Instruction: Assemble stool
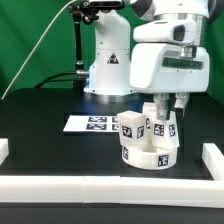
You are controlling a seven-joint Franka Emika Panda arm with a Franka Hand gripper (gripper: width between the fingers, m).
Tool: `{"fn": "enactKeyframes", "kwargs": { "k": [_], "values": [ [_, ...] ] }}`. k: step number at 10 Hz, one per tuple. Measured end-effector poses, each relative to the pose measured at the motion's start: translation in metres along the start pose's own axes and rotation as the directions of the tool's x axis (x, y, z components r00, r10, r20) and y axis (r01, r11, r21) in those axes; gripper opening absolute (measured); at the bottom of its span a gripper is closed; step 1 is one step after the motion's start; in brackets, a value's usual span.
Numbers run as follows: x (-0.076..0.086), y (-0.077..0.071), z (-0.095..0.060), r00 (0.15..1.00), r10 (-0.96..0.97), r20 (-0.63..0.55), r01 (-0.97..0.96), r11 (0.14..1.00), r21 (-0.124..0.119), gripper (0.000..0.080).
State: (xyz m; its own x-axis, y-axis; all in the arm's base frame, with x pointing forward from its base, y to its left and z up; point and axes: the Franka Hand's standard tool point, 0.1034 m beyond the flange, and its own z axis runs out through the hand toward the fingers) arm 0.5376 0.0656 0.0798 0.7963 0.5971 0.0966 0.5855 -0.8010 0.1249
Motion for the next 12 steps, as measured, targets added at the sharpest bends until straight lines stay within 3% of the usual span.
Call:
{"fn": "enactKeyframes", "kwargs": {
  "k": [3,6,12],
  "values": [
    [-0.0014,-0.0008,0.0010,0.940,0.342,0.000,-0.342,0.939,0.032,0.0343],
    [0.0001,-0.0022,0.0010,0.876,0.482,-0.001,-0.482,0.876,0.035,0.0343],
    [0.0014,-0.0051,0.0009,0.604,0.797,0.021,-0.796,0.603,0.053,0.0343]
  ]
}}
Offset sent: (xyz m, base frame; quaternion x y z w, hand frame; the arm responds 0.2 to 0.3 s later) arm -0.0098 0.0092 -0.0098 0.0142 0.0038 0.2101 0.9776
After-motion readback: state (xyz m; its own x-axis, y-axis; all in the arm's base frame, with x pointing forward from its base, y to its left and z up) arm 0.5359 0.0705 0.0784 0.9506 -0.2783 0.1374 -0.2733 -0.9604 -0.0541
